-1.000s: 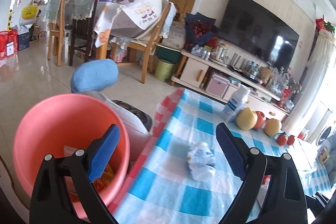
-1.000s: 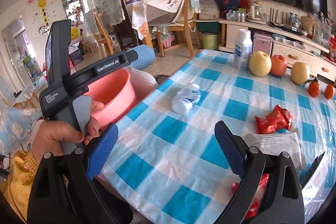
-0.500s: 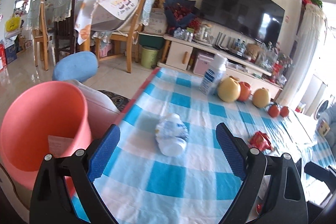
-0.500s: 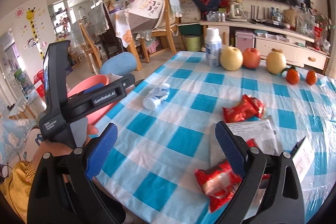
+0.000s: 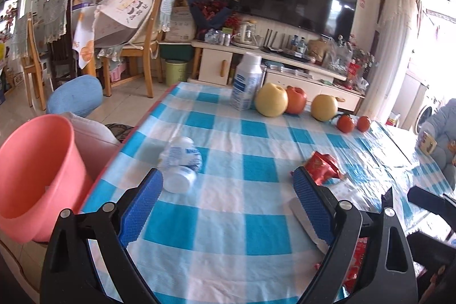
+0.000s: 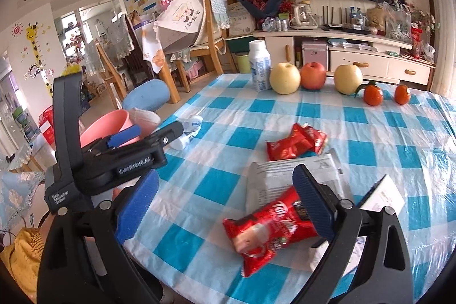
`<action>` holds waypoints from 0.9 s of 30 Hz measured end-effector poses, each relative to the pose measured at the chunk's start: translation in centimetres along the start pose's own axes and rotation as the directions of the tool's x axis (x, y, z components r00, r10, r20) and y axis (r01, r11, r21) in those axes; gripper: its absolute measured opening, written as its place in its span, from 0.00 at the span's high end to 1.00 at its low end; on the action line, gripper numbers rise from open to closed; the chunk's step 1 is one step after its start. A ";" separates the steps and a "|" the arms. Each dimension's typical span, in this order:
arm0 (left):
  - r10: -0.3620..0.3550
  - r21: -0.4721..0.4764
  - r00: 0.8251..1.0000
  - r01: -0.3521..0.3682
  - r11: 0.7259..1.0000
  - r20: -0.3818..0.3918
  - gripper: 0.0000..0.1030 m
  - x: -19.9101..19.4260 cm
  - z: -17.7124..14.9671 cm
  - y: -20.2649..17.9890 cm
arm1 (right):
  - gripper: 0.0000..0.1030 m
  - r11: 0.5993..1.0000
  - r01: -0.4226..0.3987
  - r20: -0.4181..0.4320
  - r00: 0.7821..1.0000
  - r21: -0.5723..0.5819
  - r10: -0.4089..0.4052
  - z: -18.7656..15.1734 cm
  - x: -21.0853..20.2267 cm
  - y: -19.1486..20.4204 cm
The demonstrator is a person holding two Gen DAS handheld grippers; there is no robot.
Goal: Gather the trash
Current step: 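Move both tools back over the table toward the red milk tea bag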
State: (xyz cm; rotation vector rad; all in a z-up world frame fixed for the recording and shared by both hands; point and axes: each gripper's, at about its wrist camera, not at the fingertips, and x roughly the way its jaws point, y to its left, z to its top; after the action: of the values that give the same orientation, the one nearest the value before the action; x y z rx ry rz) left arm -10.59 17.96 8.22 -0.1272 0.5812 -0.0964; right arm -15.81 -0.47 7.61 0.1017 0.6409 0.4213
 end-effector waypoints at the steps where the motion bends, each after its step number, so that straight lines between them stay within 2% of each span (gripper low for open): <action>1: -0.006 0.005 1.000 0.006 1.000 -0.003 0.11 0.0 -0.1 -0.4 | 0.07 1.000 0.004 0.003 1.000 0.005 -0.004 0.0 -0.2 -0.3; 8: -0.075 0.075 0.997 0.077 0.994 -0.033 0.11 -0.3 -0.9 -3.7 | 0.07 0.995 0.048 0.024 0.998 0.087 -0.051 0.2 -2.2 -4.3; 13: -0.154 0.187 0.985 0.167 0.968 -0.082 0.11 -1.0 -2.3 -7.3 | 0.07 0.976 0.094 0.016 0.995 0.194 -0.099 0.0 -3.6 -8.2; 16: -0.195 0.255 0.973 0.221 0.941 -0.125 0.11 -1.5 -3.5 -9.5 | 0.07 0.954 0.106 0.011 0.993 0.279 -0.114 -0.2 -4.4 -10.9; 21: -0.198 0.372 0.959 0.263 0.890 -0.204 0.11 -1.5 -5.8 -12.8 | 0.07 0.913 0.130 -0.049 0.992 0.386 -0.120 -1.1 -4.6 -14.1; 27: -0.165 0.435 0.946 0.277 0.857 -0.278 0.11 0.0 -7.5 -14.5 | 0.07 0.878 0.145 -0.120 0.988 0.456 -0.101 -2.8 -3.0 -15.7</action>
State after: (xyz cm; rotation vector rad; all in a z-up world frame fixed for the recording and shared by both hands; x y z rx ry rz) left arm -15.53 2.93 4.18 0.2970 0.7602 -0.4820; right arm -14.14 -16.13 3.61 0.4987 0.8276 0.1406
